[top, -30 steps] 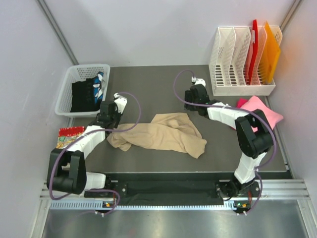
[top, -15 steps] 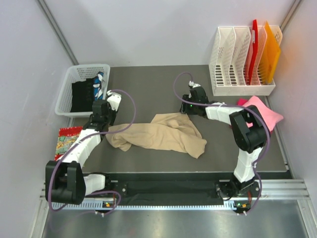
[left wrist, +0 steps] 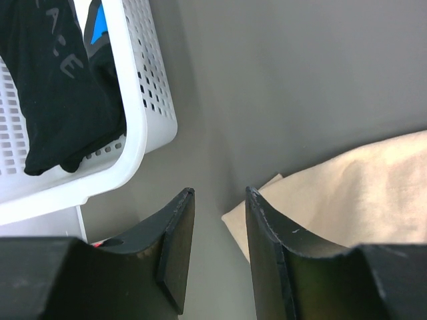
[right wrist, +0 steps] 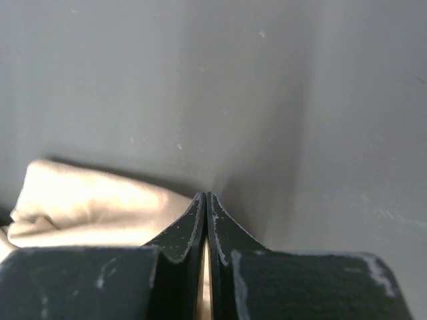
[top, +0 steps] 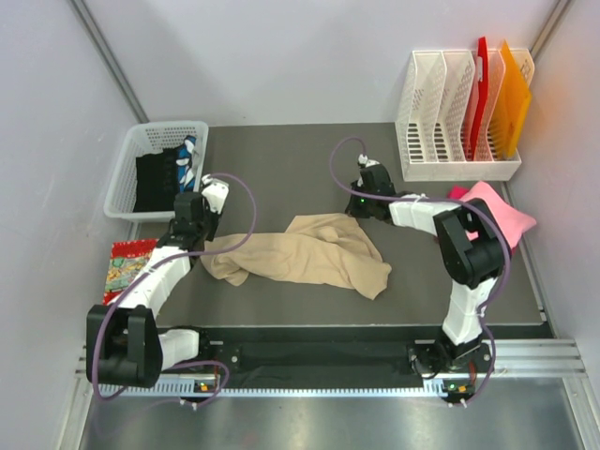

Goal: Fold and stack the t-shirts
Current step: Flatten the tshirt out

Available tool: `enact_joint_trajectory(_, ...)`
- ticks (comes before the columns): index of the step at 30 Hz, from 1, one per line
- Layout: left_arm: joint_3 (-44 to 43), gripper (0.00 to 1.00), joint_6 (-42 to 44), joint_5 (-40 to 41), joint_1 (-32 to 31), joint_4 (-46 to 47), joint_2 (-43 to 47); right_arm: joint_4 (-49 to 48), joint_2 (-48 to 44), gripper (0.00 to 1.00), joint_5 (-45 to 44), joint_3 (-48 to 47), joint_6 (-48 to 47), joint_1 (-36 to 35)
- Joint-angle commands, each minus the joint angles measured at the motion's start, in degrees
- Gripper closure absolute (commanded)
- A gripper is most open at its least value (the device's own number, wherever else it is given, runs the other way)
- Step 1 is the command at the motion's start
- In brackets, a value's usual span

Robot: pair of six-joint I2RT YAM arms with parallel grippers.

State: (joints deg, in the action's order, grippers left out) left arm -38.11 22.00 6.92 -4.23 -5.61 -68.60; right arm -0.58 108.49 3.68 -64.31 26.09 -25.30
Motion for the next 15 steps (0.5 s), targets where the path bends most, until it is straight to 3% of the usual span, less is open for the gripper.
enact_joint_trajectory(1,0.66,0.58,0.68,-0.15,0.45,2.18,1.89,0.49,-7.14,0.93,-3.5,1.29,-2.69,0.87)
enact_joint_trajectory(4,0.93,0.58,0.68,-0.59,0.54,2.18,2.06,2.78,-9.43,0.46,-6.49,3.05,-4.2,1.04)
enact_joint_trajectory(5,0.93,0.58,0.68,-0.68,0.54,2.09,1.98,2.34,-9.7,0.41,-5.89,3.49,-4.2,1.48)
enact_joint_trajectory(9,1.1,0.58,0.5,-0.94,0.54,2.0,2.41,0.93,-9.79,0.38,-2.21,5.51,-2.62,2.71)
enact_joint_trajectory(15,1.72,0.58,0.94,-0.77,0.54,1.39,4.08,-6.26,-6.55,0.43,7.03,7.88,1.94,5.26)
